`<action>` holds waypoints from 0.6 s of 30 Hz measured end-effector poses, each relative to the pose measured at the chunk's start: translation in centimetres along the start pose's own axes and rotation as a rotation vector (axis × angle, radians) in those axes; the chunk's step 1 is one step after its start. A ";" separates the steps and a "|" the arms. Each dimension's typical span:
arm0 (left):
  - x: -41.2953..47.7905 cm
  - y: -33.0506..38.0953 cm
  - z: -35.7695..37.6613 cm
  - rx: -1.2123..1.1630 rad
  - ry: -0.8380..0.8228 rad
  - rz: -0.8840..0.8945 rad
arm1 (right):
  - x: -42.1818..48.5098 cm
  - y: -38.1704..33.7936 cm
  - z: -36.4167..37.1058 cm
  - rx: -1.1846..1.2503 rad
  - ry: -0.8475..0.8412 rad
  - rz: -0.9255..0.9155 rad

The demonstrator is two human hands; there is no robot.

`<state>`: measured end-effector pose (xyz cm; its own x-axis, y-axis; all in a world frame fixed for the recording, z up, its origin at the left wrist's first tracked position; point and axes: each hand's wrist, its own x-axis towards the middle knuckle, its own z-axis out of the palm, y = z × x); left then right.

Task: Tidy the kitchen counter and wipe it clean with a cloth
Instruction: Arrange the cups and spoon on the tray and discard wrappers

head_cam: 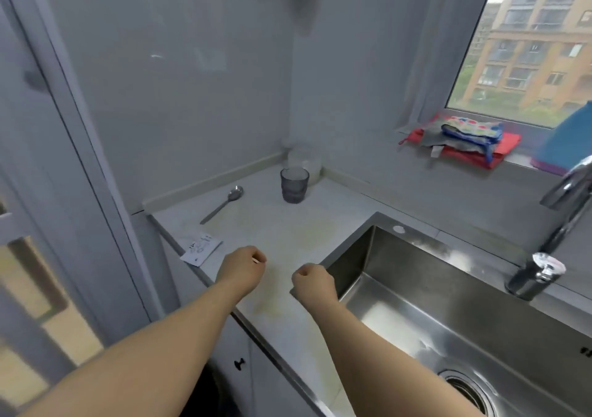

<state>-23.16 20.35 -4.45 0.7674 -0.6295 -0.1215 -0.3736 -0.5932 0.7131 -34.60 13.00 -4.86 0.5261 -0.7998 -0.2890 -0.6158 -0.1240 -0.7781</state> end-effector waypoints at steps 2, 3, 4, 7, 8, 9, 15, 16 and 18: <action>3.0 -0.1 -0.4 0.003 0.014 -0.028 | 3.2 -1.4 0.6 0.019 -0.025 -0.010; 4.2 0.0 -0.6 0.012 0.010 -0.040 | 4.4 -1.9 0.8 0.001 -0.039 -0.019; 5.4 -0.1 -0.7 0.018 0.016 -0.046 | 5.5 -2.4 0.8 -0.028 -0.052 -0.031; 9.4 -0.2 -1.4 0.000 0.046 -0.077 | 9.4 -3.7 1.3 -0.076 -0.076 -0.068; 10.3 -0.3 -1.7 0.001 0.053 -0.081 | 10.3 -3.9 1.5 -0.080 -0.081 -0.073; 11.2 -0.5 -2.0 0.012 0.055 -0.083 | 10.9 -4.2 1.8 -0.087 -0.090 -0.070; 17.7 -2.4 -3.8 0.169 0.065 -0.103 | 14.9 -5.2 3.0 -0.078 -0.087 -0.049; 18.7 -2.7 -4.1 0.209 0.067 -0.106 | 15.5 -5.4 3.0 -0.080 -0.074 -0.044; 20.8 -3.3 -4.6 0.259 0.076 -0.098 | 16.8 -5.8 3.3 -0.073 -0.045 -0.016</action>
<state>-3.56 11.47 -6.15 0.8396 -0.5293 -0.1224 -0.4088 -0.7639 0.4994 -20.26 2.23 -7.02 0.5608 -0.7705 -0.3030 -0.6474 -0.1800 -0.7406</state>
